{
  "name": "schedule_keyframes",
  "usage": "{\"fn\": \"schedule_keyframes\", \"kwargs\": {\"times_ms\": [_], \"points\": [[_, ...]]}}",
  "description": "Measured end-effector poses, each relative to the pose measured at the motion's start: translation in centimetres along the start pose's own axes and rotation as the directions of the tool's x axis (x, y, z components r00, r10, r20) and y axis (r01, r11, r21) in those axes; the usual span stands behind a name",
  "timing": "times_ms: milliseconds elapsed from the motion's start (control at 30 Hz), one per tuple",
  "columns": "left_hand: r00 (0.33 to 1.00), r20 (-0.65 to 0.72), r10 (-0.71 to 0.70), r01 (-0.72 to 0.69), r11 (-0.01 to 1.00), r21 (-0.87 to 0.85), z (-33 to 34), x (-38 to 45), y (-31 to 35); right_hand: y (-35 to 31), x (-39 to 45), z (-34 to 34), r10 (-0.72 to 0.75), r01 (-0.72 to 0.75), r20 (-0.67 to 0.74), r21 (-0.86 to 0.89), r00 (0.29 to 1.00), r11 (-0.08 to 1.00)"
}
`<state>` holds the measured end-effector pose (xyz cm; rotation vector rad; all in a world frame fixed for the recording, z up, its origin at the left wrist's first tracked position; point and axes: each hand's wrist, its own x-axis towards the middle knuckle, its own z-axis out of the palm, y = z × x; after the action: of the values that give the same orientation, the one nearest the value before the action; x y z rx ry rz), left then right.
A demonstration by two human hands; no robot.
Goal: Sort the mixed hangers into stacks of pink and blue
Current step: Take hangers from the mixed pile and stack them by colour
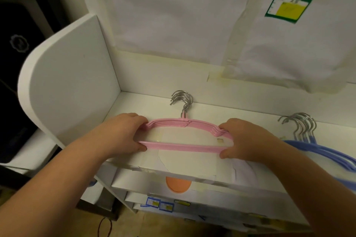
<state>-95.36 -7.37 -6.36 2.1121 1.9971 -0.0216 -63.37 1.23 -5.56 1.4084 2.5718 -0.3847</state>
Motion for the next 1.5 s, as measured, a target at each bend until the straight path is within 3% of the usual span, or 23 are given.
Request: {"fn": "schedule_keyframes", "kwargs": {"times_ms": [400, 600, 767, 1200, 1267, 1400, 1500], "points": [[0.996, -0.094, 0.004, -0.008, 0.999, -0.043, 0.2, -0.7, -0.1, 0.9, 0.3, -0.1, -0.063, 0.06, -0.026, -0.09, 0.998, 0.994], [0.999, 0.017, 0.032, -0.032, 0.999, 0.033, -0.3, 0.3, 0.2, 0.5, 1.3, -0.3, -0.063, 0.066, 0.045, -0.062, 0.997, 0.996], [0.999, 0.02, 0.048, -0.049, 0.997, 0.058, -0.6, 0.2, 0.1, 0.4, 1.5, -0.6, -0.064, 0.067, 0.05, -0.053, 0.997, 0.996], [0.995, 0.103, -0.014, 0.02, 0.998, -0.059, -0.9, -0.3, -1.3, -1.4, 0.0, 0.3, -0.055, 0.053, 0.024, 0.067, 0.998, 0.996], [0.999, 0.031, -0.026, 0.027, 0.999, -0.023, -1.1, -0.8, -0.2, -0.9, -1.1, -0.4, -0.065, 0.064, 0.003, 0.07, 0.998, 0.995], [0.931, -0.349, 0.105, -0.135, 0.989, -0.063, -1.6, -1.1, 4.1, 1.6, -4.8, -1.6, -0.014, 0.035, -0.141, 0.149, 0.99, 0.988], [0.911, -0.367, 0.187, -0.243, 0.964, -0.113, -1.3, -0.5, 8.9, 4.3, -7.9, -1.8, 0.06, 0.007, -0.267, 0.243, 0.962, 0.97]]}}
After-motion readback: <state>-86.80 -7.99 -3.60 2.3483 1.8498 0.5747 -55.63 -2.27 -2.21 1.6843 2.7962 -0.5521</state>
